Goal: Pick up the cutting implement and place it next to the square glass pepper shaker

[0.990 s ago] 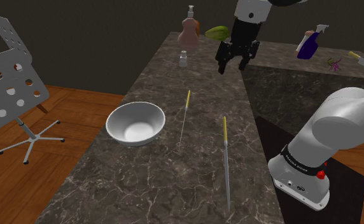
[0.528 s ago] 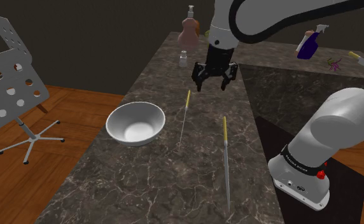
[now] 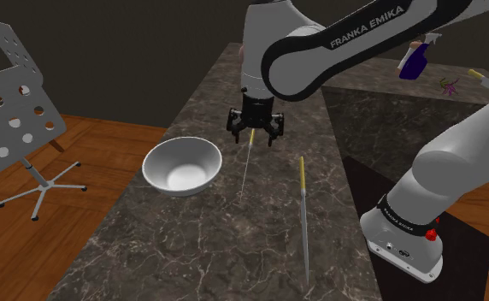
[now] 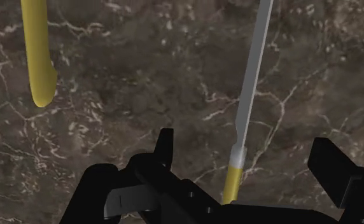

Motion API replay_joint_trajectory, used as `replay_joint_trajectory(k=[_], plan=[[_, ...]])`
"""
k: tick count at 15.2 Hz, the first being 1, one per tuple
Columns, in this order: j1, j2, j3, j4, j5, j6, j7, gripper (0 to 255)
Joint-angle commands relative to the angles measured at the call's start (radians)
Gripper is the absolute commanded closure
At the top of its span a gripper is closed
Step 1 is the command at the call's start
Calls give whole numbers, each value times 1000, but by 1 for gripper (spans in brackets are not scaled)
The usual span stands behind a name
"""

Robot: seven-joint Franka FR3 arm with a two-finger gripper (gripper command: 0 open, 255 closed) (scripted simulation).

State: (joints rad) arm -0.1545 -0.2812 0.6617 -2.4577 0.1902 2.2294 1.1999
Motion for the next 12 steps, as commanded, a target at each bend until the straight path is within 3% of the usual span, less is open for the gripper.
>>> replay_joint_trajectory(k=[1, 8, 12], plan=[[-21, 55, 34, 13, -30, 36, 88, 0], [-40, 144, 62, -30, -89, 153, 134, 0], [-40, 144, 62, -30, -89, 153, 134, 0]])
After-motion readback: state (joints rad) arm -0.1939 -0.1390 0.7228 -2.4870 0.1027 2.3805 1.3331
